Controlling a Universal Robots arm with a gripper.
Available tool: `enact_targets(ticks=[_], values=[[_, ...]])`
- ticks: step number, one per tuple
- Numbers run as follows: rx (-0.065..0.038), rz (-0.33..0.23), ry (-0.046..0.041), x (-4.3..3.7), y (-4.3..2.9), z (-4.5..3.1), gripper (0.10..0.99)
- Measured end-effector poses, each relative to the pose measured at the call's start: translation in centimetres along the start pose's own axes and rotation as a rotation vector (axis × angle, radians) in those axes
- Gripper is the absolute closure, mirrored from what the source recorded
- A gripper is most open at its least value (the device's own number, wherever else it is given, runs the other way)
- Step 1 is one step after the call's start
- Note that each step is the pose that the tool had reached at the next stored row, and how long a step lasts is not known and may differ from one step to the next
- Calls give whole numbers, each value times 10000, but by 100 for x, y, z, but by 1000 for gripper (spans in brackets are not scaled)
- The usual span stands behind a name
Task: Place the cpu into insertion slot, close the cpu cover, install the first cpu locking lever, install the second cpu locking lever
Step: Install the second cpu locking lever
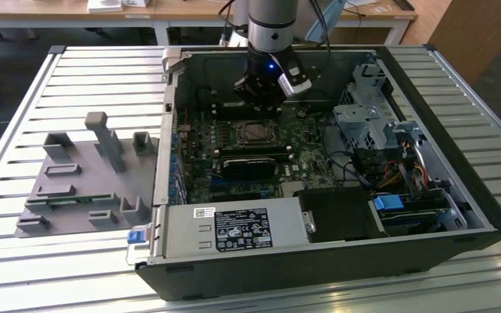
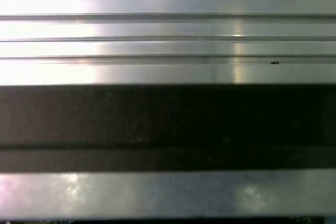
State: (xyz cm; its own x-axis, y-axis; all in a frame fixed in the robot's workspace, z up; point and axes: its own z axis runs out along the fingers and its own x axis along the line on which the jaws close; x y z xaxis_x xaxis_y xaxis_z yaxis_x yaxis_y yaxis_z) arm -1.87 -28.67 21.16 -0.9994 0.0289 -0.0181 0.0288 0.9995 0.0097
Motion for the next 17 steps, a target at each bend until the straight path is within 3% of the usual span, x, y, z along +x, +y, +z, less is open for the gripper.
enact_targets(ticks=[12, 17], values=[[13, 0, 0, -3, -114, -2, 980], [12, 0, -2, -6, -115, -110, 980]])
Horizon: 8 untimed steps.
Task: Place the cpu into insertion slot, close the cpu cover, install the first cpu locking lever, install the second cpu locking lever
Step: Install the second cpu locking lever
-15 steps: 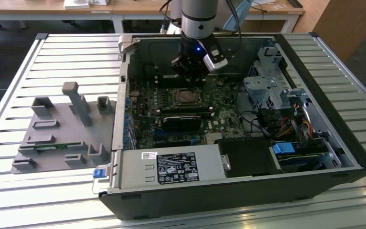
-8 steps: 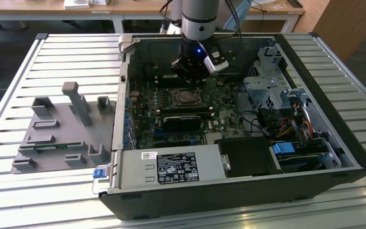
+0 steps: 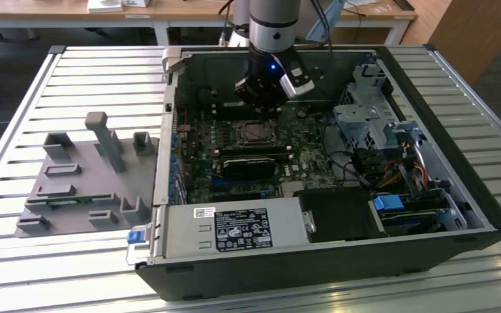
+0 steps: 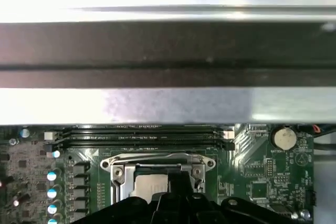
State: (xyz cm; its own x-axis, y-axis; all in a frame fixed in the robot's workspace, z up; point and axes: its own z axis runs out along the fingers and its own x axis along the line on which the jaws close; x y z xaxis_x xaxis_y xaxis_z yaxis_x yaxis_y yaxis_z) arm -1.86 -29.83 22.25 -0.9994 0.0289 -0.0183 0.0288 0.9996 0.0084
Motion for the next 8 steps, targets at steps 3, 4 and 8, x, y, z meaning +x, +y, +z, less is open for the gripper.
enact_targets(ticks=[3, 4, 8], values=[[0, 0, 1, -2, 0, -92, 980], [2, 0, 2, -2, -2, -108, 980], [2, 0, 1, -3, -19, -113, 980]])
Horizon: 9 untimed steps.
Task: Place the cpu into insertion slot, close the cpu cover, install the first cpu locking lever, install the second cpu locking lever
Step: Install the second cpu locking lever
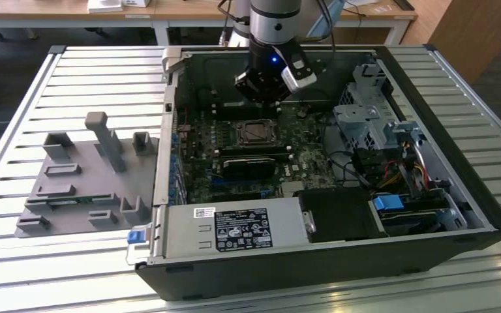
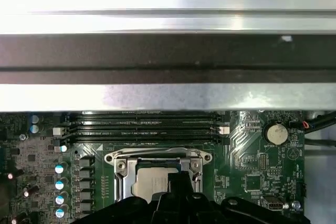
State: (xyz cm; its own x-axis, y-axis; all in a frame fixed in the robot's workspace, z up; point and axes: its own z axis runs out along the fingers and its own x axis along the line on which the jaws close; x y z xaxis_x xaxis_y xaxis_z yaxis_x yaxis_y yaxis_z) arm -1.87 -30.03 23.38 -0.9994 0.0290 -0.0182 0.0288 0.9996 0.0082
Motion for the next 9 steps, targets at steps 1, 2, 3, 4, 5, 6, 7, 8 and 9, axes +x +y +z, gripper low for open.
enact_targets(ticks=[1, 2, 3, 4, 5, 6, 7, 8, 9], values=[[-1, 0, 0, 0, -10, 0, 980], [1, 0, -1, -1, -25, 0, 980], [1, 0, 0, -1, -42, 0, 980], [1, 0, -1, -2, -60, 0, 980], [2, 0, 1, -2, -83, 0, 980], [2, 0, 0, -3, -111, 0, 980], [1, 0, 0, -4, -137, 1, 980], [-8, 0, 0, -5, -154, 2, 980], [-91, 2, 7, -5, -167, 2, 980]])
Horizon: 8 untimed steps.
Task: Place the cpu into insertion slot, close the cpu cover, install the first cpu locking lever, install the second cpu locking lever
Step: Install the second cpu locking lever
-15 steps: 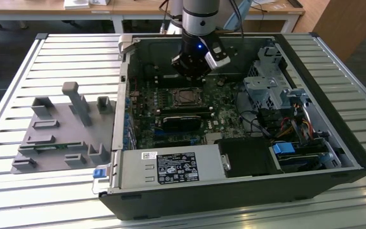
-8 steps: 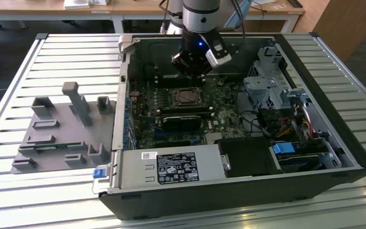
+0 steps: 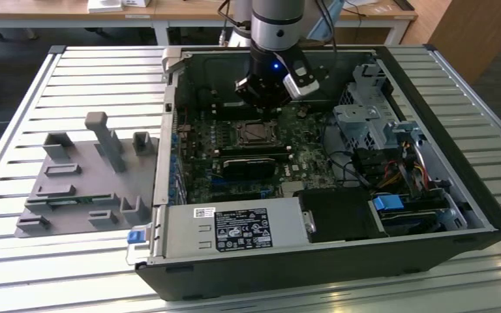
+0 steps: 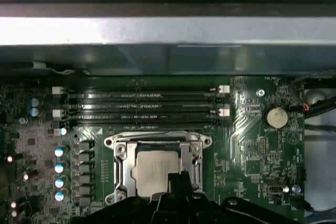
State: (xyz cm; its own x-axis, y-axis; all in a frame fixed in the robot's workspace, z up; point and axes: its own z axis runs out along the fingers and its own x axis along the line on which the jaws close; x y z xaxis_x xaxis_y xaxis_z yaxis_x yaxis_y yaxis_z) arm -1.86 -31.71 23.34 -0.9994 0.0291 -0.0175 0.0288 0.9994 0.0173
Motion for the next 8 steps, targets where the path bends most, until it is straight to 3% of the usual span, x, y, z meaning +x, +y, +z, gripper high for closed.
enact_targets(ticks=[3, 4, 8], values=[[-530, 9, 34, -1, -27, 0, 980], [-619, 11, 39, -1, -38, 0, 980], [-624, 12, 40, -3, -104, -1, 980]])
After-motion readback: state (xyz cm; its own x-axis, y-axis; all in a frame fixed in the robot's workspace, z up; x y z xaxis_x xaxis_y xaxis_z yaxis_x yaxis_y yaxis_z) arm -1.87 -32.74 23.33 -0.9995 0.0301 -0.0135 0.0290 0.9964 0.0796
